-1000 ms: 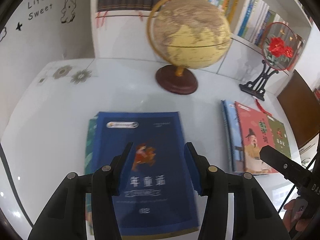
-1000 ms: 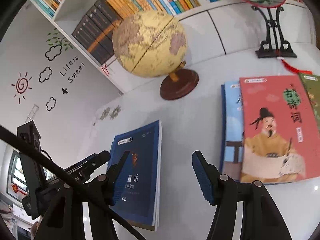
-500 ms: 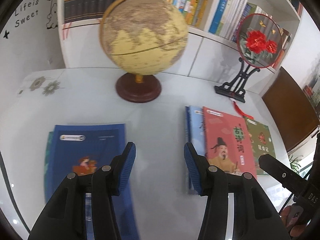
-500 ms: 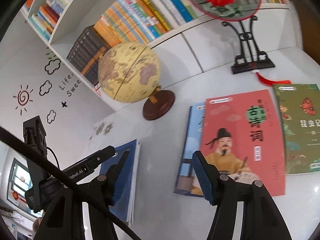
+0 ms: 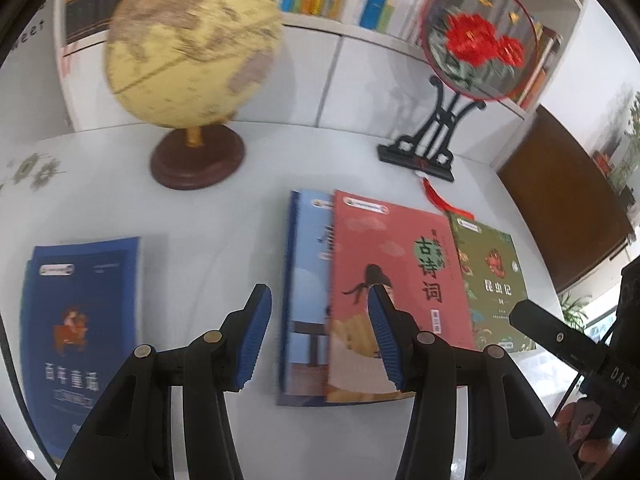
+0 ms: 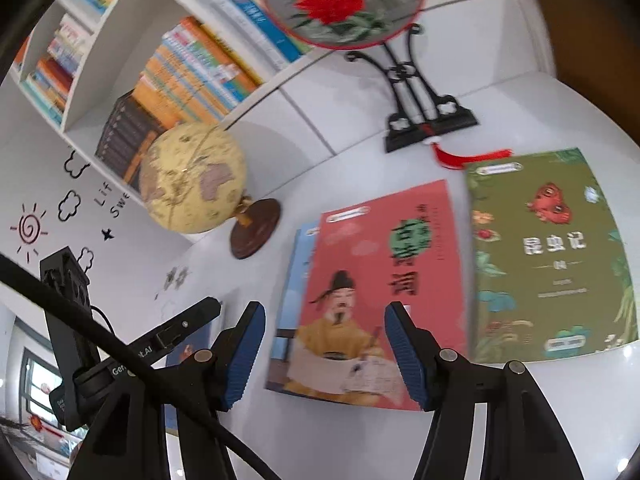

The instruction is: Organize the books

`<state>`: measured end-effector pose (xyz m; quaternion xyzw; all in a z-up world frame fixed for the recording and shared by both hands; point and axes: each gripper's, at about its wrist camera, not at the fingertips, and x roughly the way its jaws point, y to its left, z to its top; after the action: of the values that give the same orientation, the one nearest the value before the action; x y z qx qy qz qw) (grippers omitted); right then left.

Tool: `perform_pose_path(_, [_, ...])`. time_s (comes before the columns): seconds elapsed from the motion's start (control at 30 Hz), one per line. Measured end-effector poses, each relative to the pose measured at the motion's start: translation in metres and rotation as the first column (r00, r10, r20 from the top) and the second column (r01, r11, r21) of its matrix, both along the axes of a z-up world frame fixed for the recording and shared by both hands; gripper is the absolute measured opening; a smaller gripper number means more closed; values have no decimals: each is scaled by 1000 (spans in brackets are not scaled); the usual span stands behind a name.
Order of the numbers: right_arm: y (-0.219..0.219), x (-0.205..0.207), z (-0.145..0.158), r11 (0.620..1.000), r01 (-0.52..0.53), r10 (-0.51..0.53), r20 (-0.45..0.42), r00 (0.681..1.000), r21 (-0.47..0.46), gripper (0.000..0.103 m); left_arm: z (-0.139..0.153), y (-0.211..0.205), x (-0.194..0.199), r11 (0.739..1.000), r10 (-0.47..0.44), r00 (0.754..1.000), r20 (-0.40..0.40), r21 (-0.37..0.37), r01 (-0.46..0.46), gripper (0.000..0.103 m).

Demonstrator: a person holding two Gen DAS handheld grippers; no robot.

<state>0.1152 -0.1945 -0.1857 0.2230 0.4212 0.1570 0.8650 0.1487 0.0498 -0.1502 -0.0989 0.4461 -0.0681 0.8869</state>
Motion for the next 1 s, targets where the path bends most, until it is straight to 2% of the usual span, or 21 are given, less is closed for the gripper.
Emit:
perform_pose_path(0.17, [-26,5,-9,1000,19,-19,-29,999,3,61,-11,-26,10,997,-23,1000,-20,69,25,48])
perform_pose_path(0.33, [-40,8,-16,999,21,-22,-40,999,-32,61,-15,-40,16,998,-31,1000,3,62,31,48])
perform_pose_path(0.5, [-52,17,-25,999,12,-14,-62,998,-32,61,-23,-49,25,998,-26,999,-20,53,27,48])
perform_pose_path(0.77, [-58,32,-41,999,-1,-3,-98,995,-37,61,-38,-55,34,997,-18,999,-42,80,21,48])
perform_pose_path(1.0, [-57,44,-54,999,-15,11,-128,992,-30,61,-52,-51,43,999,-13,997,-80,29,16,48])
